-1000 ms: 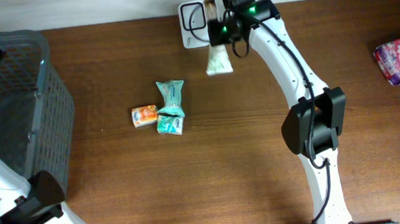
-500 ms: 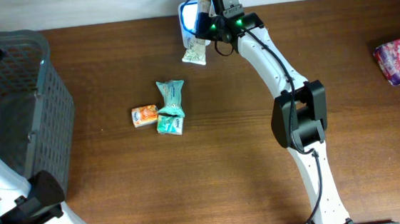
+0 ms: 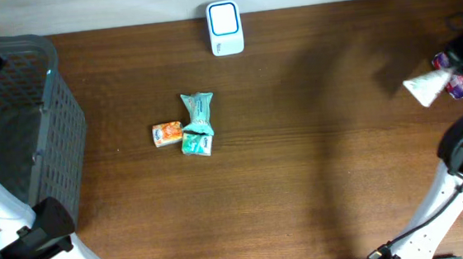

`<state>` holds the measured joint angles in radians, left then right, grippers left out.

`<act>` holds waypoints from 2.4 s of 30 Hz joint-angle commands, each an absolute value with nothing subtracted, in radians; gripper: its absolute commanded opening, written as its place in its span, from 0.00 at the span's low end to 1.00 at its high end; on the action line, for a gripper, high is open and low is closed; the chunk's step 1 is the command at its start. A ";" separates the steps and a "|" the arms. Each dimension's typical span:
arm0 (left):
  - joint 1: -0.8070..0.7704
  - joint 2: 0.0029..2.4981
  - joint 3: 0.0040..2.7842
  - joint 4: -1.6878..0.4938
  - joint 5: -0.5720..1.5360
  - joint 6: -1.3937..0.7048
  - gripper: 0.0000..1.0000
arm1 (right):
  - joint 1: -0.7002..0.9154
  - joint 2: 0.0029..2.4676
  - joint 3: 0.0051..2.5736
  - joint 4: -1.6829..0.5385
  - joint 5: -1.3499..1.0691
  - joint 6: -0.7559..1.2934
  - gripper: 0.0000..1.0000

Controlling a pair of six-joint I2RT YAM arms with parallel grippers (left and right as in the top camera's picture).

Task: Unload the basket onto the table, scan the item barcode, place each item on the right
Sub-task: 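Carry the white tube to the right table edge and release, then reach the right gripper to the light green tissue pack and grasp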

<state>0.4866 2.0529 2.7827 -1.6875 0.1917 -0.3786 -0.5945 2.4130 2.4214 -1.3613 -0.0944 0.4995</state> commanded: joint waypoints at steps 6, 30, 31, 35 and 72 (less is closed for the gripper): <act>0.487 2.041 2.793 -1.688 0.195 -0.381 0.99 | -0.781 2.365 2.386 -1.336 0.064 0.514 0.08; 0.487 2.041 2.793 -1.688 0.195 -0.381 0.99 | 0.216 2.393 2.333 -1.239 -0.345 0.117 0.99; 0.487 2.041 2.793 -1.688 0.195 -0.381 0.99 | 0.284 2.397 2.333 -1.205 -0.262 0.164 0.99; 0.487 2.041 2.793 -1.688 0.195 -0.381 0.99 | 0.543 2.399 2.320 -1.050 0.031 0.301 0.81; 0.487 2.041 2.793 -1.688 0.195 -0.381 0.99 | 0.641 2.346 2.106 -1.006 0.230 -0.415 0.88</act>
